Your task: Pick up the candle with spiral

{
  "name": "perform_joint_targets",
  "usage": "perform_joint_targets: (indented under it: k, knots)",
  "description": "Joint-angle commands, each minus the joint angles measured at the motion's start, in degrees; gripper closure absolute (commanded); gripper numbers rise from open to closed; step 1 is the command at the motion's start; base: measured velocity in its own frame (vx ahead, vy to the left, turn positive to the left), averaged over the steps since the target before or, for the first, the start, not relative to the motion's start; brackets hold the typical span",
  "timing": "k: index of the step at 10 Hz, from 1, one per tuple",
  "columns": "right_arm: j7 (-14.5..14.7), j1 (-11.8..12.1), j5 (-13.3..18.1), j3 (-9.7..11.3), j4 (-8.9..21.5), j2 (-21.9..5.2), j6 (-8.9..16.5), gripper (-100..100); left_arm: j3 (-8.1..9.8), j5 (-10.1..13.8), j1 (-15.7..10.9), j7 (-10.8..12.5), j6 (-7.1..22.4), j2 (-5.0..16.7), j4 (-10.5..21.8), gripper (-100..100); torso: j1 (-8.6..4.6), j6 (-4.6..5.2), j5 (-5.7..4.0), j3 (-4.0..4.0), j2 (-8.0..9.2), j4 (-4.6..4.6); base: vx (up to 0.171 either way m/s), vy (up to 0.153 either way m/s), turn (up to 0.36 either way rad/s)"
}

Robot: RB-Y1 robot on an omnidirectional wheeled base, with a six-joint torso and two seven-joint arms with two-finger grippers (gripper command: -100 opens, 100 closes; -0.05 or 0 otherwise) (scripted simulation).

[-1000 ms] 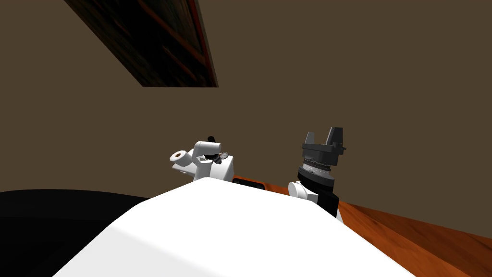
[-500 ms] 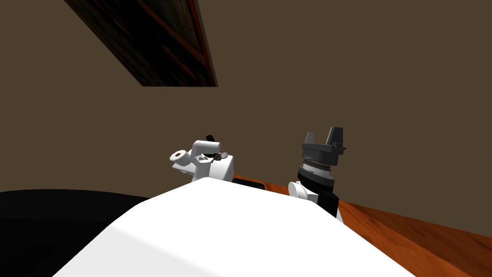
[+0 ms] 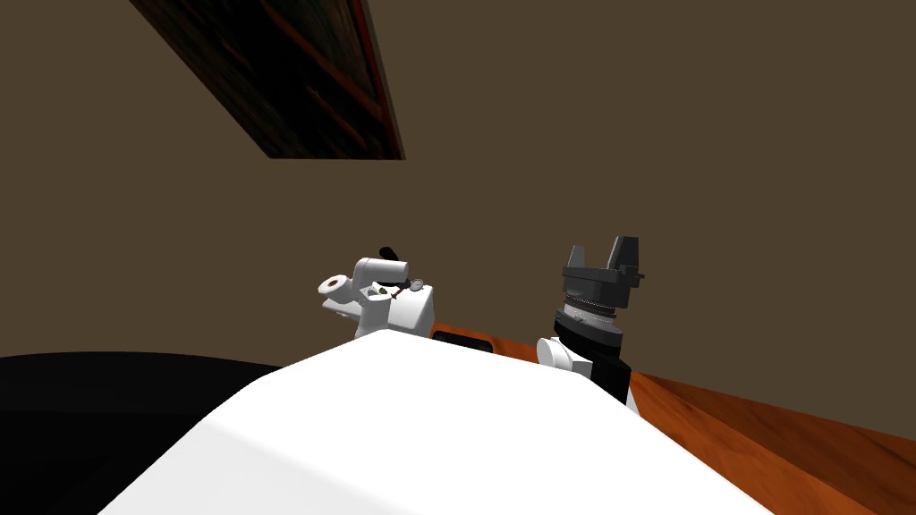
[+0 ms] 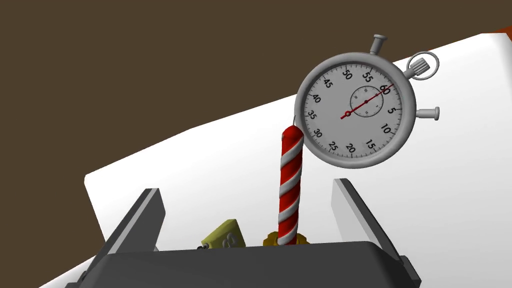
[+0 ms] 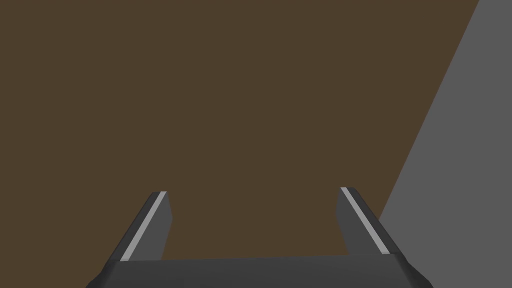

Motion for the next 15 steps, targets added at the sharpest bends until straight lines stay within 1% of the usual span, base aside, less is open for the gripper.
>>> perform_joint_targets:
  k: [1,3,4,5,6,8,9,10,13,15]
  knots:
    - [0.00,0.00,0.00,0.00,0.00,0.00,0.00,0,0.18,-1.13,-0.78,0.25,-2.30,0.48,-0.28,-100,0.00,0.00,0.00,0.00,0.00,0.00,-0.110,-0.097,0.018]
    - [0.00,-0.01,0.00,0.01,0.00,0.01,0.00,0,0.70,-2.93,-0.82,0.40,-4.27,1.50,-0.08,-100,-0.22,0.00,-0.05,0.15,0.26,0.06,-0.159,-0.143,0.030]
    - [0.00,-0.01,0.00,0.01,0.00,0.01,0.00,0,0.90,-3.47,-0.77,0.33,-4.48,1.77,0.27,-100,-0.37,0.00,-0.08,0.24,0.42,0.09,-0.201,-0.167,0.035]
    - [0.00,-0.02,0.00,0.01,0.00,0.01,0.00,0,1.35,-3.76,-1.16,-0.26,-4.60,1.96,1.13,-100,-0.41,0.00,-0.10,0.30,0.52,0.11,-0.179,-0.162,0.049]
    - [0.00,-0.01,0.00,0.01,0.00,0.01,0.00,0,1.74,-2.54,-2.71,-1.51,-4.50,1.56,1.60,-100,-0.41,0.00,-0.10,0.29,0.48,0.11,-0.047,-0.107,0.069]
    - [0.00,0.01,0.00,0.00,0.00,-0.01,0.00,0,2.00,-0.78,-4.08,-2.69,-3.78,1.09,1.92,-100,0.08,0.01,-0.01,-0.20,-0.39,-0.06,0.131,0.015,0.018]
    - [0.00,0.02,0.00,-0.01,-0.01,-0.01,0.00,0,2.10,0.23,-4.63,-3.37,-2.90,0.84,2.35,-100,0.31,0.00,0.06,-0.43,-0.77,-0.16,0.159,0.106,0.017]
    - [0.00,0.03,0.00,-0.02,-0.01,-0.02,-0.01,0,2.21,1.25,-4.97,-4.04,-1.55,0.53,3.02,-100,0.57,-0.01,0.11,-0.49,-0.85,-0.19,0.154,0.125,0.014]
    - [0.00,0.02,0.00,-0.02,-0.01,-0.02,0.00,0,2.42,2.57,-5.05,-5.00,1.72,-0.23,4.42,-100,0.60,-0.02,0.14,-0.43,-0.74,-0.18,0.112,0.092,0.011]
    - [0.00,0.02,0.00,-0.01,0.00,-0.02,0.00,0,2.61,3.20,-4.73,-5.49,4.90,-1.06,5.45,-100,0.53,-0.02,0.12,-0.30,-0.51,-0.12,0.055,0.078,0.020]
